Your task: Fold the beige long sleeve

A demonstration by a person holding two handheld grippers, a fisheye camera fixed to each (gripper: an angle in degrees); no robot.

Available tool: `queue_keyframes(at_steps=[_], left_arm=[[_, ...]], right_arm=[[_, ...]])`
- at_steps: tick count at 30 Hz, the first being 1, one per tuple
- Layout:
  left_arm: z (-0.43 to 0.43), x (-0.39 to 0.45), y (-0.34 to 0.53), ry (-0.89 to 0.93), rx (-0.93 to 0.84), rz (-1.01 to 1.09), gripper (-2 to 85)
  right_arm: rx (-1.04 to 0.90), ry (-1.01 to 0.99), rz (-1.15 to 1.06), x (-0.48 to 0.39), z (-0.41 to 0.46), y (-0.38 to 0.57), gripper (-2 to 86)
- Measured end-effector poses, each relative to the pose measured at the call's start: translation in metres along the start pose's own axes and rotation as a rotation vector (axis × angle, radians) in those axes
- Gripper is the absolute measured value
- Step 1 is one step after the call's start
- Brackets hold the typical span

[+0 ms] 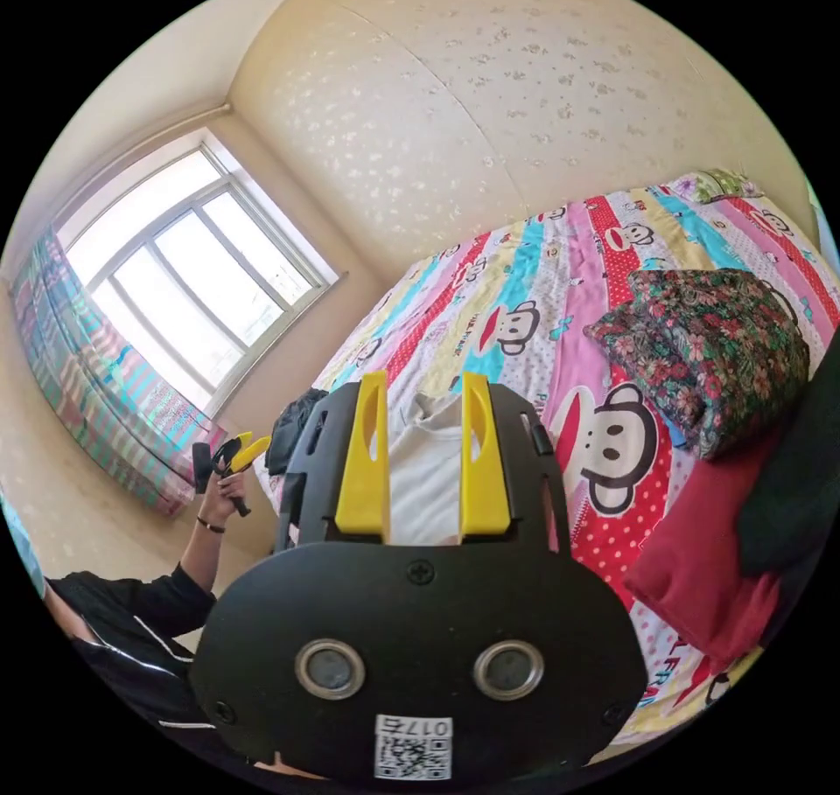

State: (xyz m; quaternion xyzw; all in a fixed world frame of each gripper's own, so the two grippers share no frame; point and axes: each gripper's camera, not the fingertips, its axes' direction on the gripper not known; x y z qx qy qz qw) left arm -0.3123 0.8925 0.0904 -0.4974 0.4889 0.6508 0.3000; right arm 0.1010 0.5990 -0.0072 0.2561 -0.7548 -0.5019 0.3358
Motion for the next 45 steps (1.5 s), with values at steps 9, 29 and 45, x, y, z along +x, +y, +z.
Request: queue_keyframes(at_steps=[9, 29, 45], left_arm=[[0.035, -0.048, 0.102, 0.05, -0.208, 0.023, 13.5], [0.011, -0.062, 0.142, 0.119, -0.392, -0.054, 5.2], [0.101, -0.096, 0.073, -0.028, -0.198, -0.057, 7.4]], right_arm=[[-0.078, -0.208, 0.307, 0.113, 0.019, 0.156, 13.9], [-0.231, -0.138, 0.18, 0.079, -0.031, 0.203, 7.7], [-0.317, 0.046, 0.259, 0.112, 0.103, 0.111, 13.1]])
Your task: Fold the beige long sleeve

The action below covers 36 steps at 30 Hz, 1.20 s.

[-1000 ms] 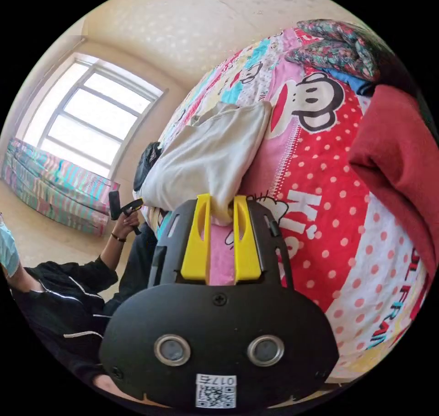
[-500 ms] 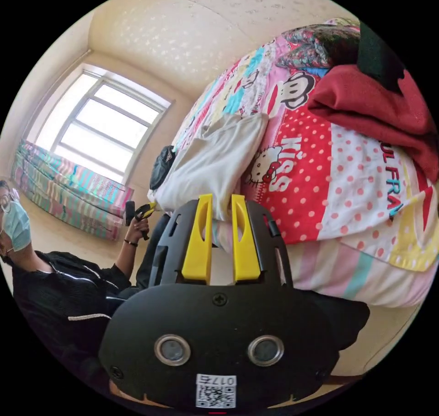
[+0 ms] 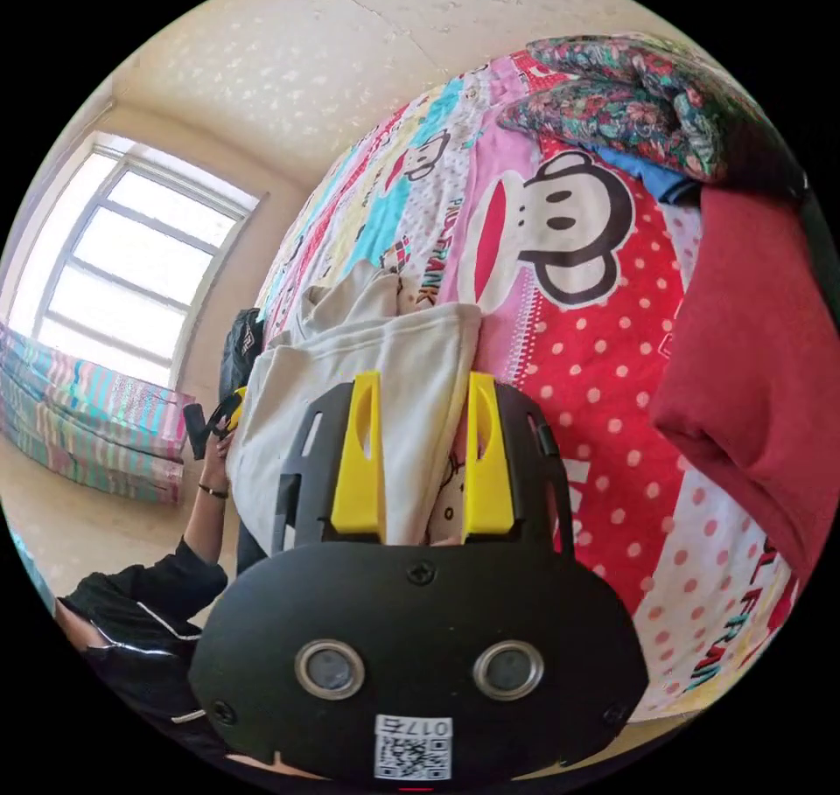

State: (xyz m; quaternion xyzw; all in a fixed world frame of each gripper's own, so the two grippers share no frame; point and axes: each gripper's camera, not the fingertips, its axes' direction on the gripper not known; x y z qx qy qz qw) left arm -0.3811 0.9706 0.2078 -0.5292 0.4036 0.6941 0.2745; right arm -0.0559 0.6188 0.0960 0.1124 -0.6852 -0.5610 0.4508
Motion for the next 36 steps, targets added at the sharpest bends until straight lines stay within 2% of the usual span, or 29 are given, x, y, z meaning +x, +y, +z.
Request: queue_keyframes(at_steps=[2, 5, 10, 13, 16, 20, 22, 25, 27, 30, 32, 33, 34, 36], left_arm=[[0.007, -0.003, 0.013, 0.003, 0.01, -0.012, 4.9], [-0.009, 0.0, 0.022, 0.015, 0.023, -0.011, 1.0], [-0.066, 0.082, 0.013, -0.106, 0.22, 0.327, -0.4], [-0.078, 0.12, -0.004, -0.182, 0.331, 0.399, -0.4], [-0.056, 0.12, -0.025, -0.294, 0.334, 0.369, -0.1], [0.016, 0.069, -0.034, -0.389, 0.12, 0.206, 0.6], [0.035, 0.049, -0.022, -0.347, 0.08, 0.146, 1.3], [0.028, 0.056, -0.01, -0.36, 0.08, 0.205, 2.9], [0.01, 0.066, 0.0, -0.421, 0.117, 0.235, 3.7], [-0.03, 0.086, 0.031, -0.465, 0.26, 0.255, 4.5], [-0.047, 0.101, 0.057, -0.408, 0.334, 0.234, 4.7], [-0.048, 0.115, 0.075, -0.316, 0.36, 0.241, 4.4], [-0.041, 0.133, 0.093, -0.225, 0.354, 0.275, 3.7], [-0.018, 0.169, 0.117, -0.178, 0.309, 0.355, 3.0]], right_arm=[[0.074, 0.114, 0.021, -0.009, 0.005, 0.016, 8.2], [0.239, 0.141, -0.061, -0.032, -0.017, 0.037, 4.5], [0.433, 0.18, -0.257, -0.101, -0.066, 0.036, 3.6], [0.496, 0.257, -0.31, -0.141, -0.079, 0.017, 3.5], [0.472, 0.298, -0.219, -0.131, -0.062, -0.01, 3.5], [0.269, 0.302, -0.139, -0.078, 0.01, -0.03, 3.8], [0.262, 0.31, -0.156, -0.074, 0.019, -0.021, 4.0], [0.384, 0.399, -0.254, -0.102, -0.006, 0.008, 5.1], [0.446, 0.362, -0.365, -0.131, -0.03, 0.034, 6.0], [0.379, 0.202, -0.461, -0.176, -0.043, 0.082, 6.3], [0.349, 0.081, -0.508, -0.196, -0.019, 0.127, 5.9], [0.351, 0.072, -0.522, -0.198, -0.007, 0.139, 5.6], [0.359, 0.093, -0.543, -0.199, 0.018, 0.158, 4.9], [0.307, 0.203, -0.528, -0.188, 0.064, 0.175, 4.0]])
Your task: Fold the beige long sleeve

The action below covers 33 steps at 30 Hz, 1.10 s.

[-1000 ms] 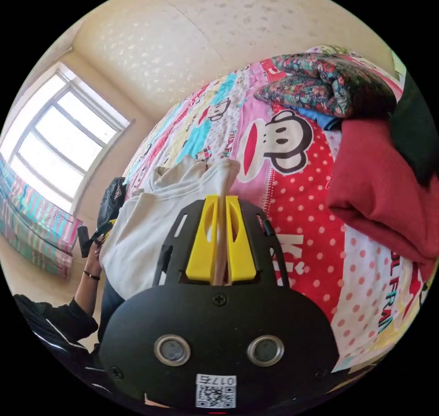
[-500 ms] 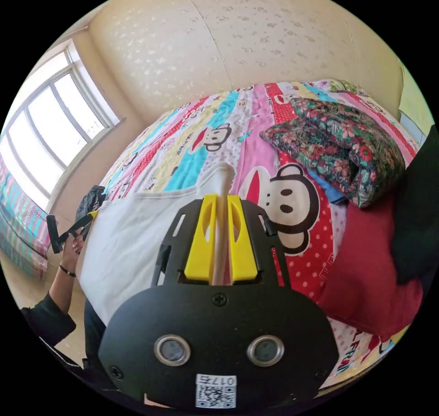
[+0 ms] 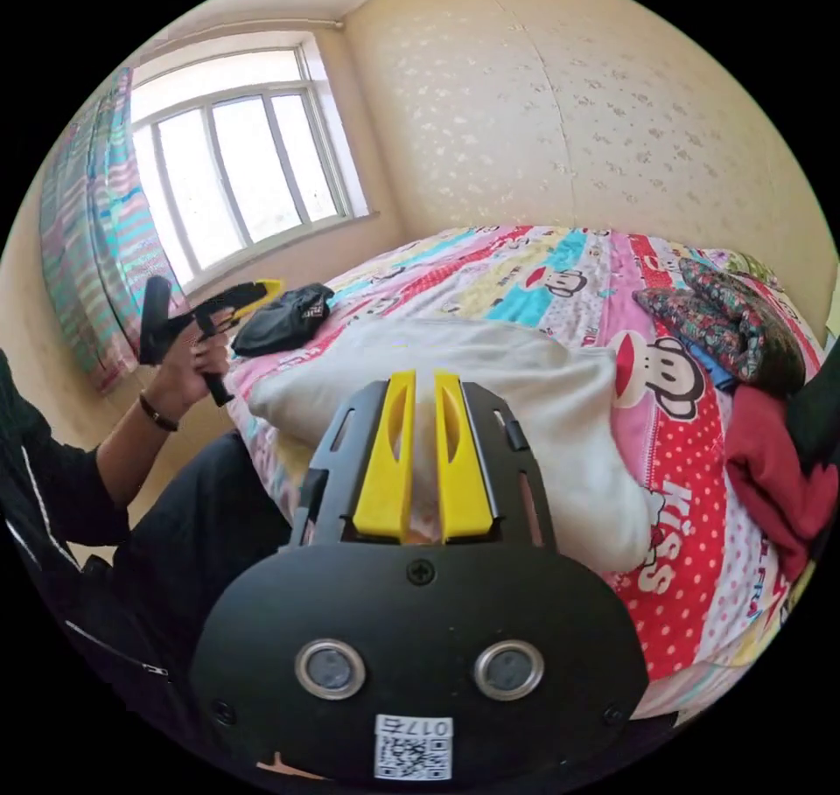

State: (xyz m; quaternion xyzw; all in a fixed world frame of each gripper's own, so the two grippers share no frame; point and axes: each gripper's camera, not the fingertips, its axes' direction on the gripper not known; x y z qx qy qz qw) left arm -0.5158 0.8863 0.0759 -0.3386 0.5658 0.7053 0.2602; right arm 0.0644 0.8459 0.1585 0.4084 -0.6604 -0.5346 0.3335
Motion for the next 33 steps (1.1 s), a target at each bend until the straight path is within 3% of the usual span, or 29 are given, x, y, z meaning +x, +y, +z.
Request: queue_keyframes(at_steps=[1, 3, 6, 10, 12, 13, 15, 18, 20, 23, 26, 27, 29, 30, 31, 33], left_arm=[[0.012, 0.034, 0.01, -0.005, -0.034, 0.08, 2.5], [0.036, 0.081, 0.031, -0.055, -0.101, 0.223, 1.5], [0.102, 0.115, 0.085, -0.192, -0.356, 0.315, -0.1], [0.103, 0.115, 0.145, -0.301, -0.162, 0.338, -0.4], [0.106, 0.12, 0.145, -0.319, -0.185, 0.316, -0.5], [0.106, 0.115, 0.147, -0.288, -0.177, 0.274, -0.5], [0.106, 0.106, 0.147, -0.234, -0.18, 0.234, -0.6], [0.107, 0.095, 0.145, -0.161, -0.196, 0.161, -0.6], [0.11, 0.089, 0.141, -0.129, -0.237, 0.082, -0.7], [0.101, 0.095, 0.104, -0.053, -0.359, -0.056, -0.9], [0.072, 0.126, 0.084, 0.032, -0.169, 0.029, -1.0], [0.074, 0.137, 0.087, -0.035, -0.157, 0.053, -1.0], [0.108, 0.144, 0.106, -0.207, -0.309, 0.111, -1.0], [0.144, 0.139, 0.135, -0.284, -0.473, 0.156, -0.9], [0.135, 0.136, 0.167, -0.27, -0.222, 0.21, -0.9], [0.126, 0.139, 0.189, -0.303, -0.114, 0.226, -0.9]], right_arm=[[-0.061, 0.027, 0.004, 0.001, 0.024, 0.019, 3.7], [0.001, -0.034, 0.068, 0.013, 0.023, 0.034, 3.1], [-0.044, -0.084, 0.119, 0.02, 0.021, 0.03, 2.4], [-0.119, -0.082, 0.159, 0.001, 0.004, 0.003, 1.6], [0.039, -0.068, 0.04, -0.029, -0.026, -0.011, 1.2], [0.13, -0.045, -0.026, -0.05, -0.038, -0.017, 1.1], [0.123, 0.04, -0.091, -0.076, -0.033, -0.023, 0.9], [-0.228, 0.169, -0.104, -0.083, 0.056, -0.005, 0.7], [0.008, 0.176, -0.072, -0.078, 0.054, 0.038, 0.6], [-0.051, 0.187, -0.069, -0.08, 0.06, 0.031, 0.4], [-0.047, 0.154, -0.058, -0.075, 0.062, 0.032, 0.4], [-0.045, 0.146, -0.055, -0.073, 0.062, 0.032, 0.4], [-0.052, 0.118, -0.044, -0.069, 0.063, 0.031, 0.4], [-0.058, 0.115, -0.04, -0.068, 0.064, 0.03, 0.4], [-0.095, 0.107, -0.039, -0.066, 0.07, 0.026, 0.3], [-0.148, 0.082, -0.05, -0.065, 0.071, 0.015, 0.3]])
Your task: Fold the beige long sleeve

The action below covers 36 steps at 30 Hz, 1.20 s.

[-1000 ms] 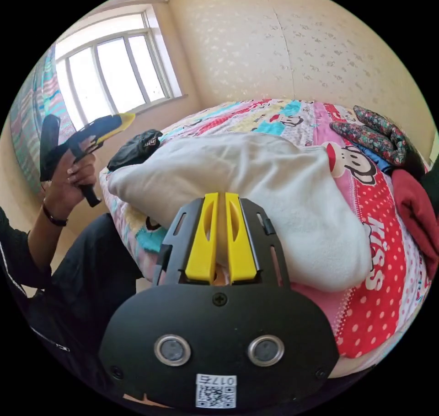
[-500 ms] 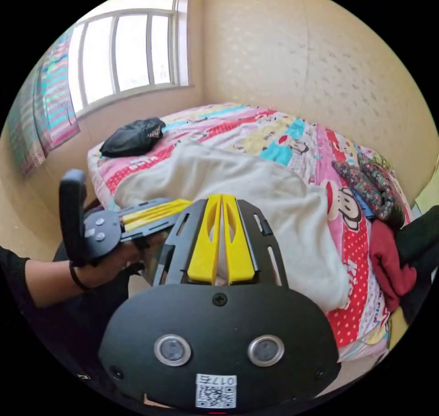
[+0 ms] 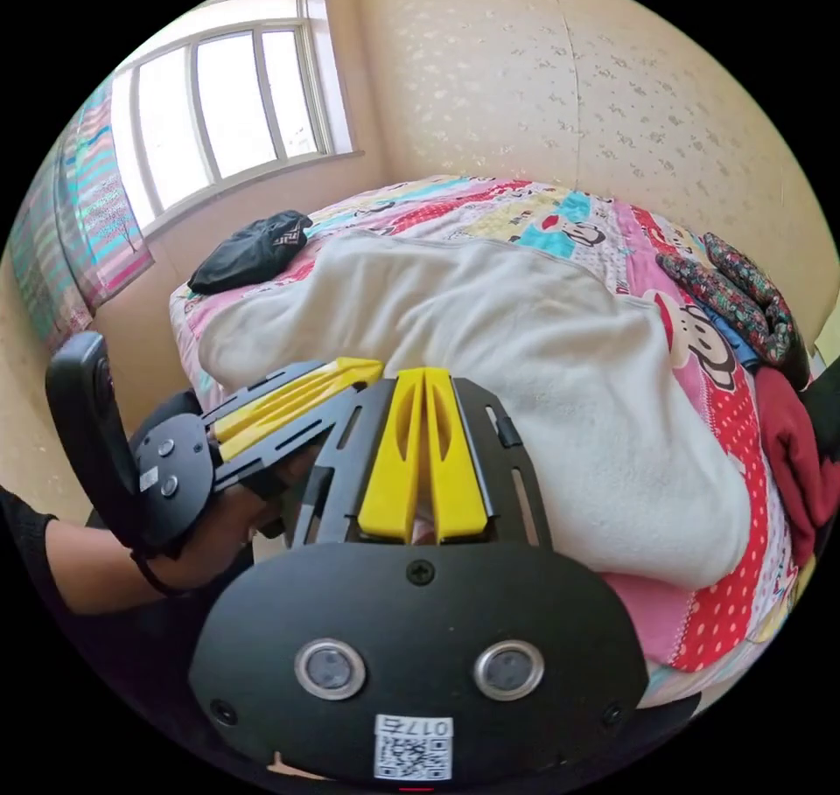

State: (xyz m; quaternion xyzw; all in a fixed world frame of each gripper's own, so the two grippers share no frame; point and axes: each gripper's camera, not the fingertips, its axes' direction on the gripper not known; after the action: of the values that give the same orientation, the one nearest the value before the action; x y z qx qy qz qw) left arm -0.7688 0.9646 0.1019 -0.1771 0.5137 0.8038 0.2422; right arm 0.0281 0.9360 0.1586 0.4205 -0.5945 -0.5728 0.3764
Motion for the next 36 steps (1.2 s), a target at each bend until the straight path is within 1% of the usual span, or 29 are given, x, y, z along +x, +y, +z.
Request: queue_keyframes(at_steps=[2, 3, 4, 5, 7, 9, 10, 11, 12, 13, 14, 15, 16, 17, 18, 19, 21, 23, 25, 26, 27, 28, 30, 33, 35, 36], left_arm=[[0.002, 0.007, -0.005, -0.033, -0.035, 0.004, -0.9], [0.005, 0.004, -0.005, -0.008, -0.038, -0.03, -0.9], [0.007, -0.001, -0.003, 0.026, -0.031, -0.048, -0.9], [0.008, -0.002, -0.003, 0.04, -0.03, -0.053, -0.9], [0.012, -0.003, -0.003, 0.061, -0.039, -0.05, -0.9], [0.015, 0.0, -0.004, 0.051, -0.041, -0.035, -0.9], [0.016, 0.002, -0.004, 0.041, -0.04, -0.026, -0.9], [0.017, 0.004, -0.004, 0.037, -0.039, -0.022, -0.9], [0.018, 0.006, -0.004, 0.036, -0.038, -0.015, -0.9], [0.02, 0.011, -0.009, 0.014, -0.06, 0.027, -0.9], [0.019, 0.016, -0.014, -0.007, -0.08, 0.075, -0.9], [0.019, 0.027, -0.028, -0.078, -0.156, 0.178, -0.9], [0.017, 0.032, -0.044, -0.165, -0.226, 0.184, -0.9], [0.013, 0.031, -0.051, -0.2, -0.225, 0.154, -0.9], [-0.001, 0.026, -0.066, -0.181, -0.147, 0.107, -0.9], [-0.016, 0.015, -0.08, -0.103, -0.033, 0.066, -0.9], [-0.023, -0.007, -0.1, -0.039, 0.05, -0.022, -0.9], [-0.003, -0.029, -0.114, -0.051, -0.033, -0.073, -0.9], [0.064, -0.059, -0.1, -0.2, -0.275, -0.077, -0.9], [0.083, -0.066, -0.087, -0.198, -0.332, -0.068, -0.9], [0.09, -0.077, -0.071, -0.138, -0.268, -0.098, -0.9], [0.083, -0.081, -0.073, -0.125, -0.241, -0.114, -0.9], [0.089, -0.077, -0.076, -0.162, -0.273, -0.087, -0.9], [0.09, -0.072, -0.079, -0.214, -0.272, -0.059, -0.9], [0.09, -0.071, -0.079, -0.236, -0.264, -0.045, -0.9], [0.089, -0.073, -0.08, -0.234, -0.263, -0.047, -0.9]], right_arm=[[-0.088, 0.03, -0.066, -0.006, -0.015, -0.024, 0.2], [-0.057, 0.041, -0.093, -0.01, -0.024, -0.027, 0.2], [0.071, 0.069, -0.147, -0.016, -0.045, -0.031, 0.2], [0.197, 0.104, -0.141, -0.017, -0.061, -0.035, 0.2], [0.267, 0.129, -0.075, -0.006, -0.066, -0.05, 0.2], [0.158, 0.115, -0.068, 0.011, -0.039, -0.073, 0.2], [-0.031, 0.103, -0.075, 0.023, 0.0, -0.084, 0.2], [-0.279, 0.072, -0.044, 0.039, 0.053, -0.084, 0.2], [-0.297, 0.037, -0.031, 0.045, 0.065, -0.081, 0.2], [-0.23, -0.006, 0.009, 0.055, 0.062, -0.078, 0.2], [-0.254, -0.016, 0.011, 0.058, 0.067, -0.081, 0.2], [-0.253, -0.015, 0.011, 0.059, 0.068, -0.081, 0.2], [-0.247, -0.007, 0.005, 0.059, 0.069, -0.081, 0.2], [-0.248, -0.002, 0.001, 0.059, 0.071, -0.081, 0.2], [-0.249, 0.0, 0.001, 0.059, 0.072, -0.081, 0.2], [-0.247, 0.002, 0.0, 0.06, 0.073, -0.081, 0.2], [-0.247, 0.004, -0.001, 0.061, 0.075, -0.082, 0.2], [-0.244, -0.008, 0.005, 0.064, 0.077, -0.082, 0.2], [-0.243, -0.024, 0.014, 0.068, 0.078, -0.083, 0.2], [-0.241, -0.036, 0.024, 0.07, 0.079, -0.084, 0.2], [-0.244, -0.041, 0.028, 0.071, 0.079, -0.084, 0.2], [-0.244, -0.033, 0.023, 0.07, 0.08, -0.085, 0.2], [-0.257, -0.036, 0.019, 0.07, 0.08, -0.087, 0.2], [-0.235, -0.114, 0.079, 0.084, 0.058, -0.095, 0.3], [-0.064, -0.073, 0.124, 0.089, 0.016, -0.089, 0.3], [-0.014, -0.068, 0.12, 0.09, 0.003, -0.086, 0.3]])
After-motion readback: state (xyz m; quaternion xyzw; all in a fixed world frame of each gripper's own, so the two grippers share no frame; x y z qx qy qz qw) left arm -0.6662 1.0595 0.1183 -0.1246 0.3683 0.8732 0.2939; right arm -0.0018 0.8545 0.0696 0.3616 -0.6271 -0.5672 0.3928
